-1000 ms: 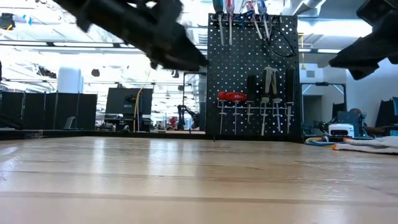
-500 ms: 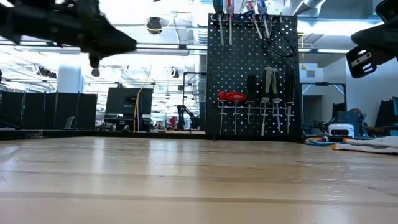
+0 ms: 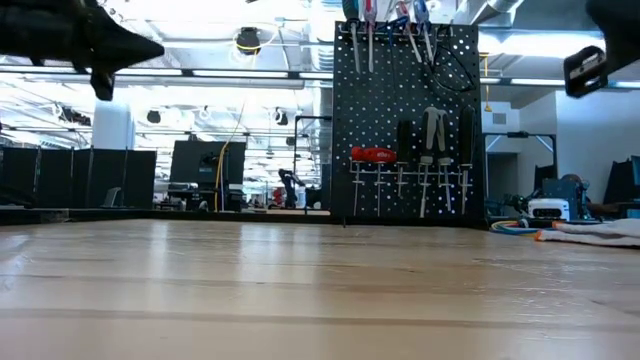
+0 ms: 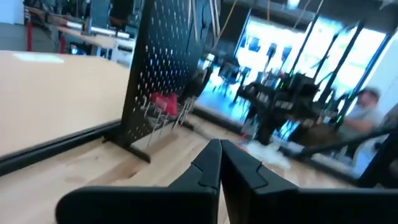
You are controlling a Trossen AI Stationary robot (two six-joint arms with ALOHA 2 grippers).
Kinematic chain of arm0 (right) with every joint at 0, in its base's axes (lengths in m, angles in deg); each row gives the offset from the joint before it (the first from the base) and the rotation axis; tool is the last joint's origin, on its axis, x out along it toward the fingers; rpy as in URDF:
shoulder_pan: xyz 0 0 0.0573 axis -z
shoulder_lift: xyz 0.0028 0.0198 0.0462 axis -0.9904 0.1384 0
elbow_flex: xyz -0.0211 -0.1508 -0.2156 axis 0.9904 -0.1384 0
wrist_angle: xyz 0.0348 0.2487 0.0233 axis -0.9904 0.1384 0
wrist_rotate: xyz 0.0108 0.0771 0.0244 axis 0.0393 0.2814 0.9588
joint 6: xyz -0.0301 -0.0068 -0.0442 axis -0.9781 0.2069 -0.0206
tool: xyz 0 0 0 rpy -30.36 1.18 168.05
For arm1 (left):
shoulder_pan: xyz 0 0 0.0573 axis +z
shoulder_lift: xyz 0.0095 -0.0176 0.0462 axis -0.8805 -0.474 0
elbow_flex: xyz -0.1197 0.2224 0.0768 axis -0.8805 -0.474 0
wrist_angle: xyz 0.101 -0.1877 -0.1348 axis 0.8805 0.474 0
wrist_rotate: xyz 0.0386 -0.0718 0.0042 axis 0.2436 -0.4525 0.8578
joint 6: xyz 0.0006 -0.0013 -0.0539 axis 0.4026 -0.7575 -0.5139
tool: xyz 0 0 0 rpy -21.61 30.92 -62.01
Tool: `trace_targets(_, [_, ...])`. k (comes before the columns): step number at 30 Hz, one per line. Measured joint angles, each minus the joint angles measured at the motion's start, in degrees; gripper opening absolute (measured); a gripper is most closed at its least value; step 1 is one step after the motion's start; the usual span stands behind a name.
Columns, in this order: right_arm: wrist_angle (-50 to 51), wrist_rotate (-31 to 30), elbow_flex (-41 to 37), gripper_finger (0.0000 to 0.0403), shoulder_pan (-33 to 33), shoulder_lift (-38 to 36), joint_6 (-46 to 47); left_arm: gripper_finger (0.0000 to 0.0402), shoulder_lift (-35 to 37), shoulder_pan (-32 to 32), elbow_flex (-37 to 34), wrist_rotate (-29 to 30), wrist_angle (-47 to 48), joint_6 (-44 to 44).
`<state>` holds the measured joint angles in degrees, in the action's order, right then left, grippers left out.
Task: Hang tools onto peg board
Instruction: Return to Home Position
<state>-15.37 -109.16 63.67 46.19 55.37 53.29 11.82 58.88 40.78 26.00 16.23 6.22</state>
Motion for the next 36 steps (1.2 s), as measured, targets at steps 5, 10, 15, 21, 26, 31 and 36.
trace_targets(5, [-2.85, 1.16, 0.76, 0.0003, 0.00, -0.46, -2.31, 0.0001, 4.77, 0.00, 1.05, 0.08, 4.35, -0.91])
trace_targets(10, [-3.52, 1.25, 1.79, 0.0006, -0.13, -0.54, -2.90, 0.0001, 5.08, 0.00, 1.32, -0.19, 4.95, -0.40])
trace_targets(15, [-2.57, 1.21, 0.71, 0.0006, 0.12, -0.54, -1.60, 0.0001, 4.65, 0.00, 0.14, -5.15, 5.43, 1.56])
trace_targets(21, [-0.69, 1.17, 0.00, 0.0006, 0.33, -0.50, 0.99, 0.0000, 4.89, -0.02, -6.59, -9.01, -3.76, 4.09])
trace_targets(26, [-0.09, 1.43, -0.02, 0.0006, 0.41, -0.48, -0.63, 0.0000, 4.84, 0.05, -10.88, -8.87, -9.69, 6.81])
trace_targets(31, [2.81, 0.74, -0.04, 0.0006, 1.87, -0.24, -1.10, 0.0000, 4.49, 0.07, -10.93, -8.81, -8.19, 6.67])
trace_targets(36, [2.86, 0.73, -0.07, 0.0006, 3.58, -0.15, -0.95, 0.0000, 3.67, 0.09, -10.26, -8.86, -4.40, 7.39])
